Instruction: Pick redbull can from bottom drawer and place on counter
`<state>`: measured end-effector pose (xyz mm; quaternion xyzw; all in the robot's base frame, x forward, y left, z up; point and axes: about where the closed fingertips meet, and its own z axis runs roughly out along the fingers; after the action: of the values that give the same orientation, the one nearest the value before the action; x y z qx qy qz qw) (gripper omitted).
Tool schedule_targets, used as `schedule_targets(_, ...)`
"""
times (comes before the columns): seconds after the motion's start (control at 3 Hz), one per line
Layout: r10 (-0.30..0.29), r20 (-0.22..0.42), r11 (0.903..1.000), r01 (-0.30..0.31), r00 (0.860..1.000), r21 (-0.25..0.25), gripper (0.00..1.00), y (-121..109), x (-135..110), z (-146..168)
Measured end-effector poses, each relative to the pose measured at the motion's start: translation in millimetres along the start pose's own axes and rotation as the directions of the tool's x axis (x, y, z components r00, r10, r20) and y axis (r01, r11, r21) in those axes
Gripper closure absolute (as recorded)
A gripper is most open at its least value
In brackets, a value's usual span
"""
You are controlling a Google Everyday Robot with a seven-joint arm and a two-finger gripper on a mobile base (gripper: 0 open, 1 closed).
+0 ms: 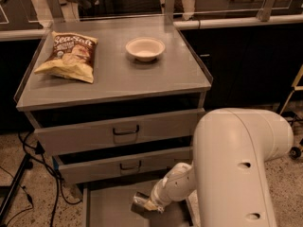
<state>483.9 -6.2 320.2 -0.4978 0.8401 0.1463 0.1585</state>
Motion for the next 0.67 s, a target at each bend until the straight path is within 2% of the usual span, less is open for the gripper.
schedule_targets(0.67,0.027,0.024,0.9985,-0.028,0.999,0.046,1.00,3.6,8.2,-62.9)
